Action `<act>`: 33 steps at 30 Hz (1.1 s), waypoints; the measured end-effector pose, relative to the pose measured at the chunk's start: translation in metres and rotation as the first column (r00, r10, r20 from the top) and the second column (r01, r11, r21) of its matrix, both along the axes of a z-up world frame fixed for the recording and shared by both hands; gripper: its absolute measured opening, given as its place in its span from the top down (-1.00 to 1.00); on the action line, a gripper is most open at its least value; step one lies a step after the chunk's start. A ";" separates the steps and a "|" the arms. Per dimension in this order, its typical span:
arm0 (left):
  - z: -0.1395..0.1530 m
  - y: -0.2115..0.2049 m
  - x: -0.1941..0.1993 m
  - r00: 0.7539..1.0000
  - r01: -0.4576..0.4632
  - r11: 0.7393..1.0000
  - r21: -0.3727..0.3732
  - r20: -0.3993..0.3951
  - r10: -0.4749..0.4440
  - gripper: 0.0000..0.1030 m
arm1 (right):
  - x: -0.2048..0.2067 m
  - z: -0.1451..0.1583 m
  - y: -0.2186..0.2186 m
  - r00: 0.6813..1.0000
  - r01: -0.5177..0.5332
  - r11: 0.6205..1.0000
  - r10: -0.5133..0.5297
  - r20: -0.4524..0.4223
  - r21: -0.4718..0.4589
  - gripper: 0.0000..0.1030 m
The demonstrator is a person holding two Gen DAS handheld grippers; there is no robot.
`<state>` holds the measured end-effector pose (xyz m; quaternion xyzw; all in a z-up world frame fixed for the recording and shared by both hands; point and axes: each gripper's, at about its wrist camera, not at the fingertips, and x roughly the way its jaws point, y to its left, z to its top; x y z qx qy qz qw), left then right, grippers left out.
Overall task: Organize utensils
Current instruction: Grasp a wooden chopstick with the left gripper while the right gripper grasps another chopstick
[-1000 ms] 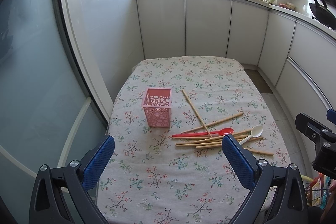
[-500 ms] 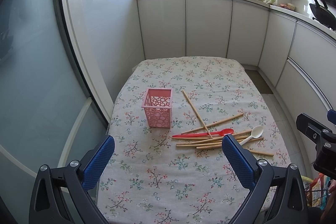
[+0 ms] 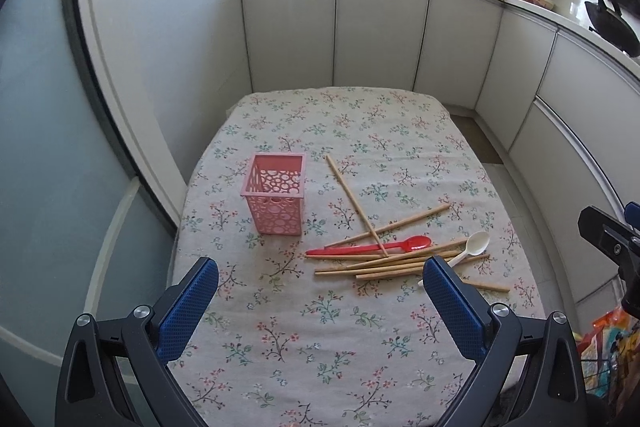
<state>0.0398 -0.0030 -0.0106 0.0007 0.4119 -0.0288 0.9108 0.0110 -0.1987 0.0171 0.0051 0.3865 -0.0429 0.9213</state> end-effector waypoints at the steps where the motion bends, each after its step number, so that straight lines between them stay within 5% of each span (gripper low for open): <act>1: -0.002 -0.002 0.007 1.000 0.006 1.000 -0.004 -0.012 -0.006 -1.00 | 0.006 -0.001 -0.003 1.000 -0.001 1.000 0.001 -0.012 0.002 -1.00; 8: -0.011 -0.019 0.058 0.993 0.055 0.998 -0.035 -0.103 -0.059 -1.00 | 0.063 -0.015 -0.030 0.990 0.036 0.999 -0.033 -0.136 0.020 -1.00; 15: -0.037 -0.042 0.149 0.966 0.057 0.996 -0.074 -0.247 -0.074 -0.89 | 0.113 -0.060 -0.072 0.965 0.130 0.974 -0.081 -0.250 0.186 -1.00; 20: -0.070 -0.047 0.213 0.936 0.000 0.995 -0.101 -0.351 -0.036 -0.30 | 0.149 -0.101 -0.092 0.939 0.176 0.948 -0.080 -0.336 0.266 -0.91; 28: -0.126 -0.057 0.291 0.894 -0.039 0.998 -0.046 -0.447 0.014 0.45 | 0.200 -0.144 -0.094 0.911 0.194 0.885 -0.003 -0.411 0.424 -0.59; 33: -0.160 -0.053 0.330 0.866 -0.081 0.997 -0.003 -0.495 0.069 0.57 | 0.227 -0.177 -0.083 0.875 0.234 0.856 0.021 -0.484 0.461 -0.29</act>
